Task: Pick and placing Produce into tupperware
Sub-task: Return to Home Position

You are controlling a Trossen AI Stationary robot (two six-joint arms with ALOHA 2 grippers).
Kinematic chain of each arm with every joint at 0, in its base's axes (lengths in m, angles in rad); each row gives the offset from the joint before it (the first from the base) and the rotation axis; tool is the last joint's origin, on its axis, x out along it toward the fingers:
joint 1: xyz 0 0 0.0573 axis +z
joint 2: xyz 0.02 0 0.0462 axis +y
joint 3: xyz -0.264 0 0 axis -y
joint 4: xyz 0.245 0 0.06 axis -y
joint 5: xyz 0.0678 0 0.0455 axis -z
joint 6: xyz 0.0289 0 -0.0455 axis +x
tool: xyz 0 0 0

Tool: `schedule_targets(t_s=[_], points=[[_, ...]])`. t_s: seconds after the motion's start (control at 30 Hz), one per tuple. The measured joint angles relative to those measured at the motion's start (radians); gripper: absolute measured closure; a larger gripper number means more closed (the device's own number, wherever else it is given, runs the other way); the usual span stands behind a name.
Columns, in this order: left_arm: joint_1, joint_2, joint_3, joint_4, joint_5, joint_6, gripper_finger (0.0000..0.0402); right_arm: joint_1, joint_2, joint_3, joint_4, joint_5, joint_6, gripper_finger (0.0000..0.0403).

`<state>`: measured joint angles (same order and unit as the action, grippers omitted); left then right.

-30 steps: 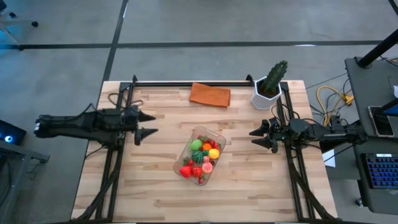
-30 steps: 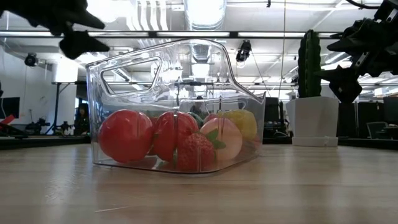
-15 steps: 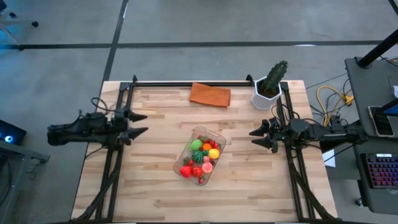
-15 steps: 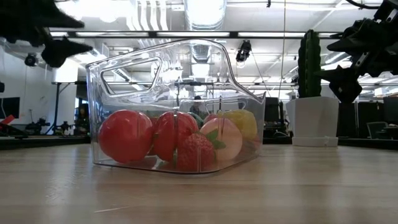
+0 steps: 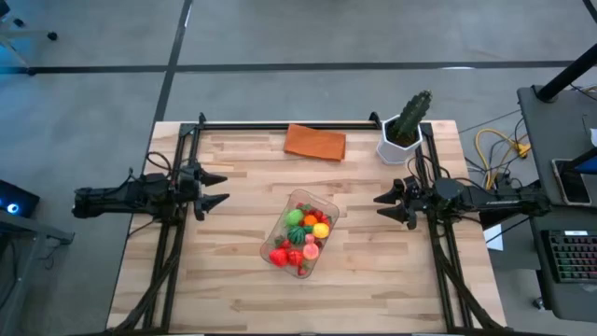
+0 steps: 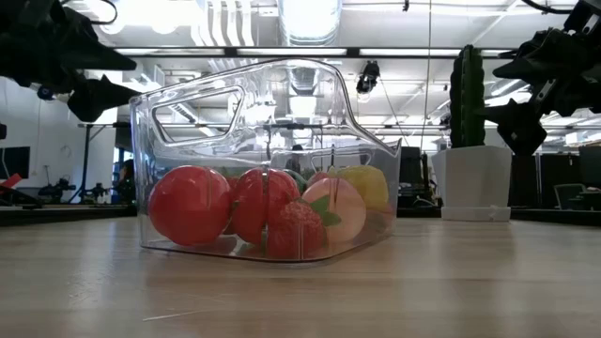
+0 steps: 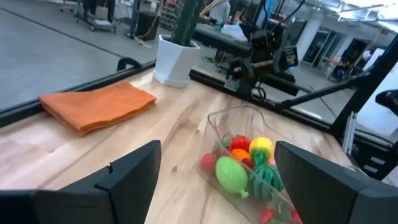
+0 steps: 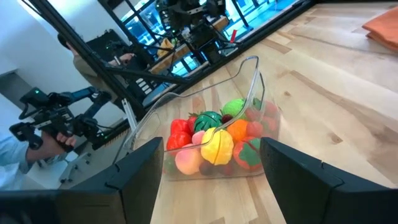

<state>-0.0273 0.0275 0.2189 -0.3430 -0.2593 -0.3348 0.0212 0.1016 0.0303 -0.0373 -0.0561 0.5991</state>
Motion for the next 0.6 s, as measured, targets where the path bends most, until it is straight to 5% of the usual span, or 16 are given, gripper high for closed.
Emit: schedule_targets(t_s=[0.6], points=[[0.0, 0.047, -0.053, -0.018, -0.083, -0.099, 0.0102, 0.0, -0.001, 0.0, -0.001, 0.006, 0.0, 0.0145]])
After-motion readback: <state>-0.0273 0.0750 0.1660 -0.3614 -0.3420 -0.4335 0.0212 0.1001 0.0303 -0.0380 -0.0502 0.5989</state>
